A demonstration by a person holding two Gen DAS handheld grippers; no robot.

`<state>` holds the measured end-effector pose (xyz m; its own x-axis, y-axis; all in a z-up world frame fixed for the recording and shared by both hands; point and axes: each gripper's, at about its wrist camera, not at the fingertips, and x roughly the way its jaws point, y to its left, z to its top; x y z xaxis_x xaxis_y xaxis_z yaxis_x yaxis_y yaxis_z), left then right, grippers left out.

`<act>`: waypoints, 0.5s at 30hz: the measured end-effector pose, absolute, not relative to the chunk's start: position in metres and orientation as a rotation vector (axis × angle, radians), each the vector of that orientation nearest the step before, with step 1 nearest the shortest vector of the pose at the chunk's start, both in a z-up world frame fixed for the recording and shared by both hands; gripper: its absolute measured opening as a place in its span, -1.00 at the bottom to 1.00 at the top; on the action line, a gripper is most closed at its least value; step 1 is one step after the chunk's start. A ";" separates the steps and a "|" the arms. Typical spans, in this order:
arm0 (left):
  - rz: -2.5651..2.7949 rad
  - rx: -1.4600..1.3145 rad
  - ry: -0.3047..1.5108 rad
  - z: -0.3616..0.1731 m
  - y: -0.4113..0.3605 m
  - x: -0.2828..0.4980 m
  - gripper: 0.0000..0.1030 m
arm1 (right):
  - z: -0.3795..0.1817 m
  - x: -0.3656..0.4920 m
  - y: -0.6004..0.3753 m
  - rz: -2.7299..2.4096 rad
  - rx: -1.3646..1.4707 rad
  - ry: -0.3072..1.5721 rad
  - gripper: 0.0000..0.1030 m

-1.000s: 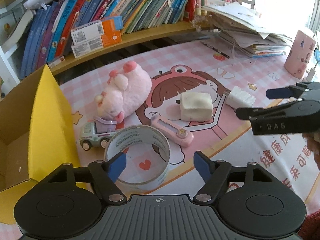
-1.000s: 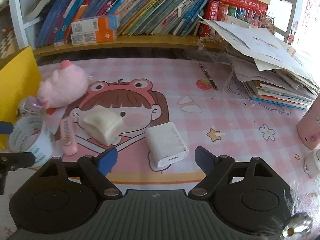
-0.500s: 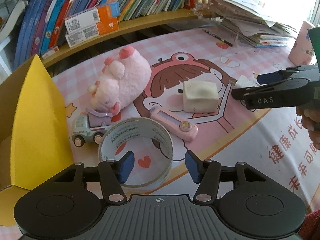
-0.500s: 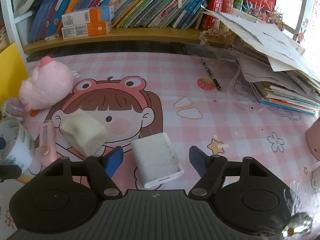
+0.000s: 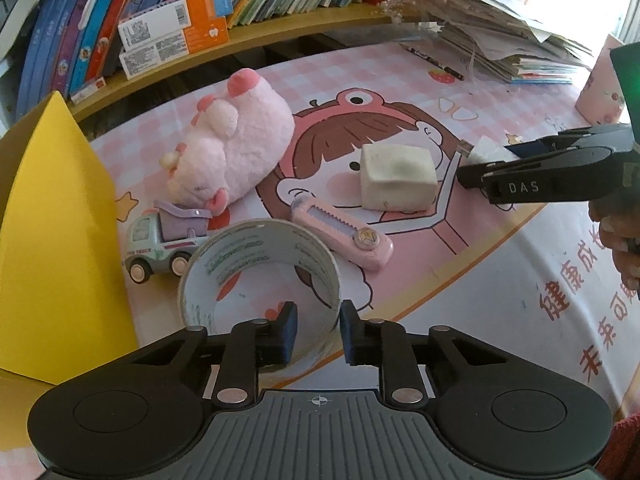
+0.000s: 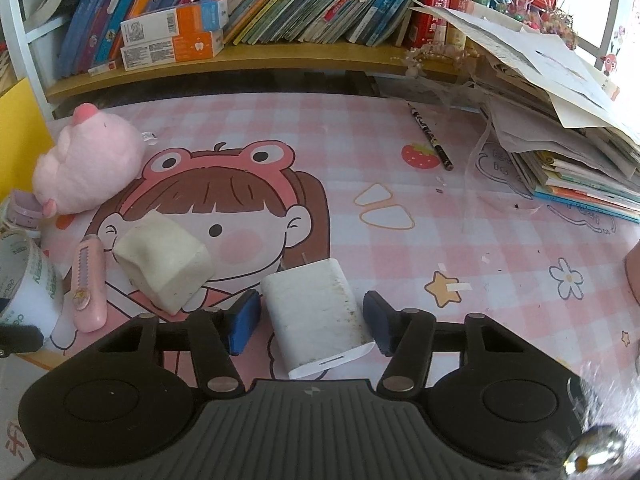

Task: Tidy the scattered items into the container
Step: 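Close the left tool on the tape rim while the right tool grasps the white charger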

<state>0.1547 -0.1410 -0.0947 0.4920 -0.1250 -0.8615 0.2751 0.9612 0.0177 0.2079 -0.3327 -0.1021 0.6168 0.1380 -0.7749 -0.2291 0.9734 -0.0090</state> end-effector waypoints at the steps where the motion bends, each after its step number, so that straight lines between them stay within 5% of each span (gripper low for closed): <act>1: -0.248 0.156 1.029 -0.095 -0.141 0.155 -0.75 | -0.102 0.208 -0.333 0.212 -0.110 0.882 0.00; 4: -0.256 0.150 1.023 -0.093 -0.140 0.153 -0.88 | -0.101 0.207 -0.334 0.209 -0.098 0.886 -0.05; 15: -0.269 0.130 0.974 -0.077 -0.135 0.142 -0.89 | -0.087 0.190 -0.334 0.211 -0.068 0.875 -0.17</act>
<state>0.1420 -0.1349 -0.0773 0.5320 -0.1667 -0.8301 0.2827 0.9592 -0.0114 0.1896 -0.3343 -0.0868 0.6218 0.1561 -0.7674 -0.2114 0.9770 0.0274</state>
